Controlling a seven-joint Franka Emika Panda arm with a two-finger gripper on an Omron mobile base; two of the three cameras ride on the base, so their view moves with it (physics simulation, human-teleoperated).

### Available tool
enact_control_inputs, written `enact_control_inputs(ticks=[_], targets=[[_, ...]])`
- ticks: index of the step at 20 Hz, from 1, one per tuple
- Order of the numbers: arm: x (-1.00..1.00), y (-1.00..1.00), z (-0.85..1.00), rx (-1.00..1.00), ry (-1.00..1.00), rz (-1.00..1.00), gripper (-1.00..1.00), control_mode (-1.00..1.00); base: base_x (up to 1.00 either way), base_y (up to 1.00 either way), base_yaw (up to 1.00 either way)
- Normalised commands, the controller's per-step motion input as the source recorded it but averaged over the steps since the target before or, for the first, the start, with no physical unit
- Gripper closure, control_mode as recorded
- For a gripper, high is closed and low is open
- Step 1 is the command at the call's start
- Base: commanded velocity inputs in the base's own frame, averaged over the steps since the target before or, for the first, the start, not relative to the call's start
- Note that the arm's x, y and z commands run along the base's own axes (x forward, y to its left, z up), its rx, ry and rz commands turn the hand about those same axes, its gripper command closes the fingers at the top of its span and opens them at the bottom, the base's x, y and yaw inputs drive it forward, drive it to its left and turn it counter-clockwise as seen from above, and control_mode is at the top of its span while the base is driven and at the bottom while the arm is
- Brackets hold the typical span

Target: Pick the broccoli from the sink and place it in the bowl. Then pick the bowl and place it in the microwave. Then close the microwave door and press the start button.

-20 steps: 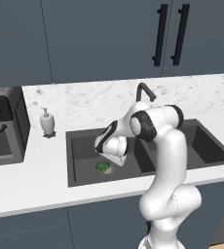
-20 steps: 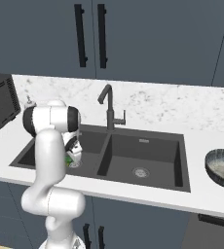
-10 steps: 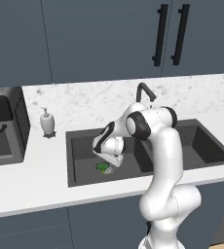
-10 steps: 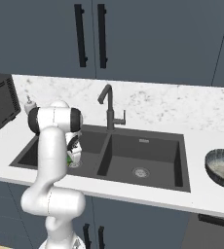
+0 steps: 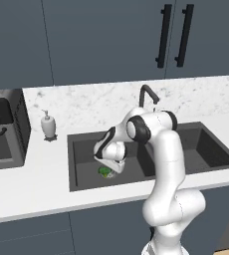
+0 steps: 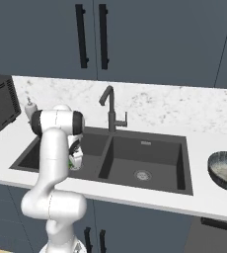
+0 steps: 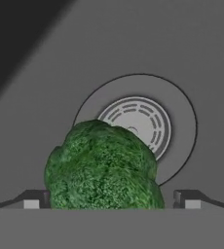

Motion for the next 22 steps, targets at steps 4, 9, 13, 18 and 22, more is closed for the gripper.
enact_control_inputs(ticks=[4,9,13,18,22], targets=[[0.00,0.03,-0.32,0.00,0.00,0.00,-1.00,-1.00,0.00,0.00,0.00],[0.00,0.16,-0.26,-0.01,0.00,0.00,1.00,-1.00,0.00,0.00,0.00],[-0.01,0.09,-0.19,0.00,0.00,0.00,1.00,-1.00,0.00,0.00,0.00],[-0.26,0.00,-0.03,0.01,-0.02,-0.05,1.00,-1.00,0.00,0.00,0.00],[-0.52,0.00,0.75,0.03,-0.21,-0.14,1.00,-1.00,0.00,0.00,0.00]])
